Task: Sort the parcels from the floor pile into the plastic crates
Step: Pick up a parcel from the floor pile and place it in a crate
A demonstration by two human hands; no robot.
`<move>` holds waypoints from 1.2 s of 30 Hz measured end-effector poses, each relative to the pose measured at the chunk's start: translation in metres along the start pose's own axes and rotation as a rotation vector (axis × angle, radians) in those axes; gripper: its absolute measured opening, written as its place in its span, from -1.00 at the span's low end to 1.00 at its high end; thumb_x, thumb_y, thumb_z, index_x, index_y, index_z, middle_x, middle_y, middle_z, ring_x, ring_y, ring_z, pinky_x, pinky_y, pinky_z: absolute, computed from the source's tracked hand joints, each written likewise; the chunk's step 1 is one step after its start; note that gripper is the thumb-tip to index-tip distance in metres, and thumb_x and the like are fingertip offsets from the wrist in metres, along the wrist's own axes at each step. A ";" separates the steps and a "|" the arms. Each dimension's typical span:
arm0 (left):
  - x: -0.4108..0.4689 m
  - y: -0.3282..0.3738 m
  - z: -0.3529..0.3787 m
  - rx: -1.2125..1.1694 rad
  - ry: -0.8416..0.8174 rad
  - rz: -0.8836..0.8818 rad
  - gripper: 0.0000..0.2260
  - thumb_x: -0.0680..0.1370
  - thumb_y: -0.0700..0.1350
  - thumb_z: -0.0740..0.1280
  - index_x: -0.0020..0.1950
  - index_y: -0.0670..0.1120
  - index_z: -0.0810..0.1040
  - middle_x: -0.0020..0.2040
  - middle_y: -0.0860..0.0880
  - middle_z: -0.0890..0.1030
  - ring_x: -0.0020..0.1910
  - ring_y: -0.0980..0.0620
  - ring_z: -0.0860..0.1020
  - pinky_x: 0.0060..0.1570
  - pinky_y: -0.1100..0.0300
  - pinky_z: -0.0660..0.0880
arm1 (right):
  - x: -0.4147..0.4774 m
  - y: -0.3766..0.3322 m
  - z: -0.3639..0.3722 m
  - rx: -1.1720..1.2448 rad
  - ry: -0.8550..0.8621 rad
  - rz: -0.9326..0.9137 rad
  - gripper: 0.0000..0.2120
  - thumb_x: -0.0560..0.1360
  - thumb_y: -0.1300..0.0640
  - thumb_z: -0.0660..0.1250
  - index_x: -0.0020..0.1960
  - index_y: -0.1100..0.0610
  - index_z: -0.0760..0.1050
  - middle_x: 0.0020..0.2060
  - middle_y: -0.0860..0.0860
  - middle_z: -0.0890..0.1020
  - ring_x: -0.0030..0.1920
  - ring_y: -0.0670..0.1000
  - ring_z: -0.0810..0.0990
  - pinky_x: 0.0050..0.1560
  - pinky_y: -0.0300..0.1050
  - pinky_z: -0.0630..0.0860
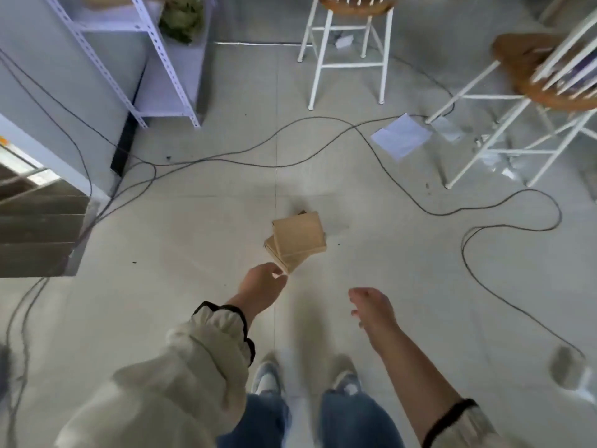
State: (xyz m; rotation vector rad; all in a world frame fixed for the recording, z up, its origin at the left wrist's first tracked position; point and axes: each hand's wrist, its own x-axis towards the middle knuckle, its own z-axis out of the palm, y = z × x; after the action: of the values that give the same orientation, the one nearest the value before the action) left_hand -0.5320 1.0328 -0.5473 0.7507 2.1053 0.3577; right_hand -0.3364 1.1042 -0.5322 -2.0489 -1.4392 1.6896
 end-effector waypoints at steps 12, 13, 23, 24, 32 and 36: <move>0.317 -0.082 0.144 -0.027 0.398 -0.006 -0.61 0.59 -0.05 0.14 0.38 -0.16 0.34 0.28 -0.18 0.43 0.23 -0.22 0.43 0.18 -0.01 0.40 | 0.354 0.045 0.151 -0.241 0.137 -0.308 -0.69 0.50 0.13 0.25 0.17 0.26 0.53 0.09 0.23 0.58 0.11 0.22 0.54 0.10 0.00 0.46; 0.332 -0.086 0.150 -0.052 0.422 -0.025 -0.60 0.59 -0.05 0.14 0.39 -0.17 0.31 0.29 -0.19 0.41 0.23 -0.24 0.42 0.20 -0.03 0.39 | 0.370 0.047 0.155 -0.245 0.154 -0.315 -0.60 0.51 0.10 0.25 0.30 0.24 0.44 0.23 0.19 0.52 0.22 0.22 0.49 0.20 0.02 0.44; 0.365 -0.098 0.171 -0.376 0.262 -0.137 -0.73 0.54 -0.10 0.23 0.22 -0.12 0.40 -0.13 -0.01 0.48 -0.26 0.07 0.46 -0.25 0.18 0.48 | 0.416 0.059 0.163 -0.282 -0.072 -0.331 -0.57 0.53 0.04 0.24 0.35 0.18 0.38 0.20 0.12 0.53 0.19 0.16 0.51 0.19 0.03 0.45; 0.368 -0.097 0.170 -0.384 0.274 -0.143 -0.77 0.54 -0.09 0.23 0.17 -0.12 0.42 -0.12 -0.02 0.50 -0.26 0.08 0.46 -0.25 0.18 0.49 | 0.420 0.057 0.164 -0.270 -0.065 -0.331 -0.58 0.53 0.04 0.24 0.34 0.19 0.38 0.18 0.12 0.54 0.16 0.15 0.52 0.14 0.00 0.45; 0.373 -0.086 0.149 -0.668 0.486 -0.101 -0.72 0.60 0.06 0.19 0.17 -0.11 0.41 -0.01 -0.07 0.48 -0.05 -0.04 0.49 -0.04 0.06 0.47 | 0.433 0.046 0.165 -0.019 0.022 -0.324 -0.73 0.56 -0.04 0.19 -0.01 0.19 0.39 -0.04 0.13 0.50 0.01 0.15 0.50 0.02 -0.01 0.41; 0.378 -0.086 0.141 -1.031 0.564 -0.078 -0.58 0.61 0.19 0.06 -0.10 -0.13 0.47 -0.05 -0.08 0.52 0.07 -0.14 0.49 0.23 -0.10 0.40 | 0.432 0.034 0.163 0.318 -0.001 -0.156 -0.57 0.60 -0.16 0.02 0.05 0.16 0.47 0.03 0.06 0.54 0.07 0.11 0.50 0.21 0.04 0.41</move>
State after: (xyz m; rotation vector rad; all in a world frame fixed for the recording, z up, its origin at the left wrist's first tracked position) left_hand -0.6256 1.2006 -0.9119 -0.0705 2.0227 1.5882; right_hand -0.4818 1.3202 -0.9156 -1.7234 -1.2023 1.7253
